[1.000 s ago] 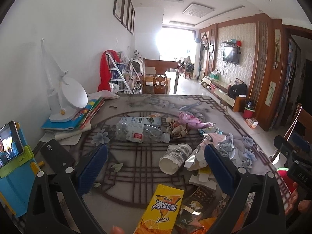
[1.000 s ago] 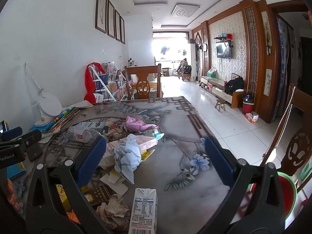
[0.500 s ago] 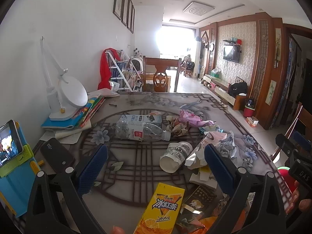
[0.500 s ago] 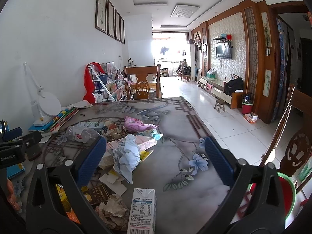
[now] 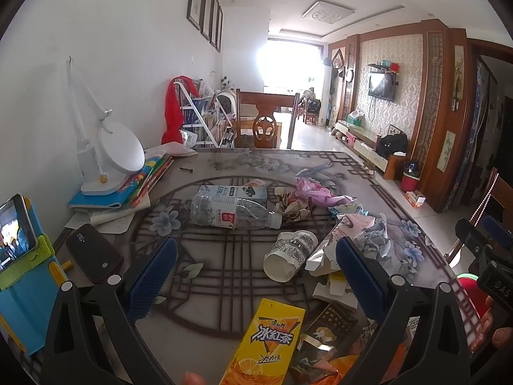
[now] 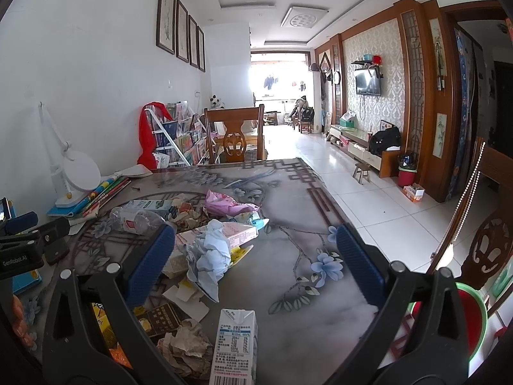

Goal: Collect trash

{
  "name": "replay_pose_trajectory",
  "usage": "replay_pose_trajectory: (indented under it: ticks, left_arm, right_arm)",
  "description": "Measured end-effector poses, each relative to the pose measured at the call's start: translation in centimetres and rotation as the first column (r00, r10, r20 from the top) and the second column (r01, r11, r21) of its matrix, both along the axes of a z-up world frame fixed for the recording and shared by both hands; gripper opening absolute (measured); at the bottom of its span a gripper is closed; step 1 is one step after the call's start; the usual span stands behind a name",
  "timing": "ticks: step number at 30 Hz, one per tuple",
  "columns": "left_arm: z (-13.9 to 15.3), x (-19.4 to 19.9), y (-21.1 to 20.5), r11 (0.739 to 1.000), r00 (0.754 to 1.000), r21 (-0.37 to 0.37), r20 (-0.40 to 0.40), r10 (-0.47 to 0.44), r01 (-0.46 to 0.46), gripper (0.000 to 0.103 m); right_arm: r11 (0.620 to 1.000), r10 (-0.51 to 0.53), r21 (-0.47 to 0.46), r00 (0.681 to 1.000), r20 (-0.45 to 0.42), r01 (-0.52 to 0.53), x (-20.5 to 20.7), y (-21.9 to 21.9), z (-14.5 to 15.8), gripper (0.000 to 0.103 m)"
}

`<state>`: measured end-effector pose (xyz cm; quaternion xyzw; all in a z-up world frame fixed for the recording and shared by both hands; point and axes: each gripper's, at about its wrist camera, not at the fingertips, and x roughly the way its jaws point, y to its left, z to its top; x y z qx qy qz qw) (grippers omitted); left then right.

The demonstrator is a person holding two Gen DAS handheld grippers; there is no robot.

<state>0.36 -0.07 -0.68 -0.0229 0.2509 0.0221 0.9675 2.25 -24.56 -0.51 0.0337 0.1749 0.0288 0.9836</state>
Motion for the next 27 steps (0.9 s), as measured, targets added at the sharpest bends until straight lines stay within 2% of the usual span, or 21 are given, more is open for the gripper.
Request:
replay_pose_trajectory:
  ticks: [6,11,15,18,19,21,23,25,27]
  left_arm:
    - [0.0,0.0,0.0,1.0,1.0,-0.001,-0.001,-0.001,0.001,0.095]
    - [-0.8,-0.2,0.1,0.998,0.999,-0.043,-0.017,-0.043,0.042,0.095]
    - [-2.1,0.7,-0.2,0.992,0.988,-0.069,-0.11,-0.109,0.102,0.095]
    - [-4.1,1.8,-1.3,0.977,0.948,-0.084,-0.239,-0.209,0.195,0.095]
    - [-5.2,2.3,-2.0,0.968,0.923,-0.083,-0.293,-0.249,0.235,0.095]
    - [-6.8,2.6,-3.1,0.962,0.898,-0.057,-0.347,-0.271,0.269,0.092]
    - [-8.4,2.8,-4.4,0.955,0.868,-0.032,-0.408,-0.283,0.296,0.082]
    - [-9.1,3.0,-4.7,0.952,0.856,-0.012,-0.435,-0.28,0.305,0.081]
    - [-9.2,3.2,-4.2,0.958,0.855,0.002,-0.451,-0.255,0.286,0.077]
  right_arm:
    - [1.0,0.001,0.0,1.0,-0.004,-0.001,0.0,0.0,-0.1,0.1]
    - [1.0,0.008,0.002,1.0,-0.026,-0.008,0.0,-0.1,-0.5,0.1]
    - [1.0,0.006,0.0,0.999,-0.035,-0.006,0.1,-0.1,-0.6,0.1]
    - [1.0,-0.002,-0.002,0.999,-0.047,0.002,0.3,0.0,-0.6,0.099]
    - [1.0,-0.006,-0.001,0.999,-0.052,0.006,0.3,0.0,-0.6,0.099]
    - [1.0,-0.013,-0.006,0.997,-0.073,0.013,0.7,0.0,-0.8,0.099]
    - [1.0,-0.014,-0.015,0.993,-0.118,0.012,1.2,-0.1,-1.0,0.1]
    - [1.0,-0.002,-0.019,0.981,-0.194,-0.001,1.9,-0.2,-1.5,0.099]
    - [1.0,0.019,-0.004,0.96,-0.28,-0.021,2.8,-0.4,-2.5,0.099]
